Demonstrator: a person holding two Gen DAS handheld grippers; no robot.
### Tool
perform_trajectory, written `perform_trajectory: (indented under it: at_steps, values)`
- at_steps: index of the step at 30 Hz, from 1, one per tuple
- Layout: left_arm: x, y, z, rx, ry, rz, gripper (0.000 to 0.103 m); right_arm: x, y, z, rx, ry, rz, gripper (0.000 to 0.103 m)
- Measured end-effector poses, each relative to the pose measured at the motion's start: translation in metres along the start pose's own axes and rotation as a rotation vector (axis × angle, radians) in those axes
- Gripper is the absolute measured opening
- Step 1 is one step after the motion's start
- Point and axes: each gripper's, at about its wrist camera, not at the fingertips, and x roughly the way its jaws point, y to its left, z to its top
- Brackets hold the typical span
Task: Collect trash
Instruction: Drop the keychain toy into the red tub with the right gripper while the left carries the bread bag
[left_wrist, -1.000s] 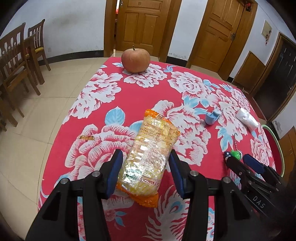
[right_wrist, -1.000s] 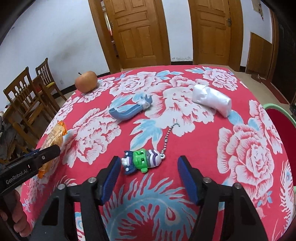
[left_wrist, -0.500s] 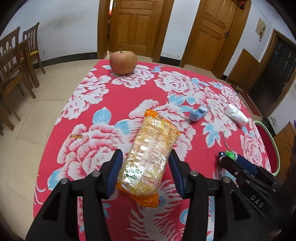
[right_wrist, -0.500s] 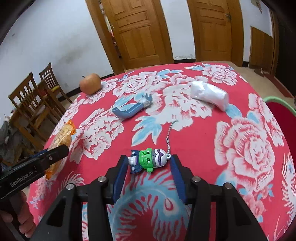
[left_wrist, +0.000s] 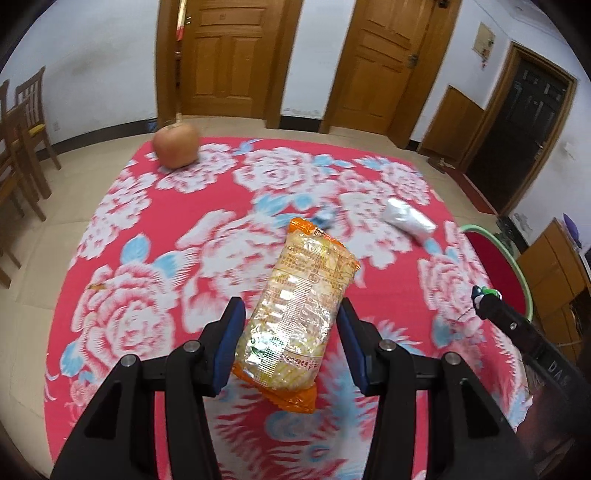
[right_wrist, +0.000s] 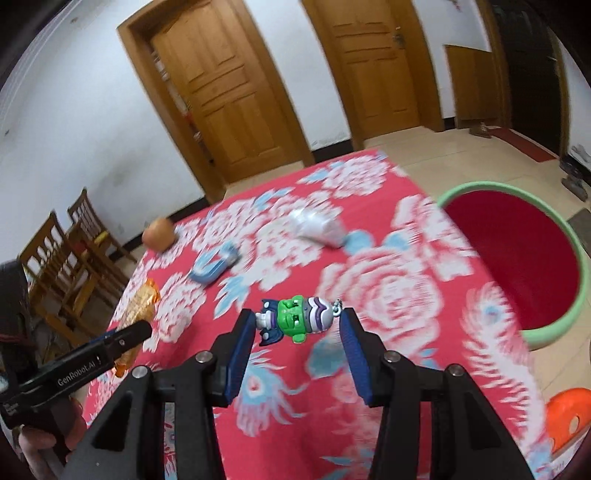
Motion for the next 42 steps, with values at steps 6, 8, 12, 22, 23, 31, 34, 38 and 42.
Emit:
perform_trajectory:
  at_steps: [6,8,12,22,23,31,34,38,42]
  values:
    - [0.002,-0.037,0.007,0.055,0.001,-0.063,0.051,-0.026,-0.041,0.011,0.074,-0.052,-0.049,0.051]
    - [0.004,-0.049,0.009,0.071,0.003,-0.084,0.051,-0.030,-0.057,0.013,0.101,-0.064,-0.071,0.051]
    - [0.009,-0.074,0.013,0.107,0.011,-0.113,0.051,-0.038,-0.085,0.016,0.150,-0.087,-0.110,0.051]
    - [0.025,-0.118,0.020,0.172,0.030,-0.161,0.051,-0.051,-0.155,0.024,0.274,-0.133,-0.208,0.051]
    - [0.027,-0.123,0.020,0.177,0.034,-0.165,0.051,-0.050,-0.162,0.025,0.284,-0.130,-0.223,0.052]
    - [0.042,-0.157,0.022,0.236,0.056,-0.186,0.051,-0.040,-0.199,0.026,0.350,-0.110,-0.260,0.054]
    - [0.047,-0.170,0.023,0.259,0.056,-0.204,0.051,-0.042,-0.204,0.026,0.359,-0.119,-0.265,0.057]
    - [0.054,-0.189,0.021,0.296,0.059,-0.229,0.051,-0.047,-0.212,0.024,0.373,-0.132,-0.272,0.057]
    - [0.062,-0.207,0.020,0.326,0.069,-0.251,0.051,-0.056,-0.218,0.020,0.398,-0.148,-0.265,0.058]
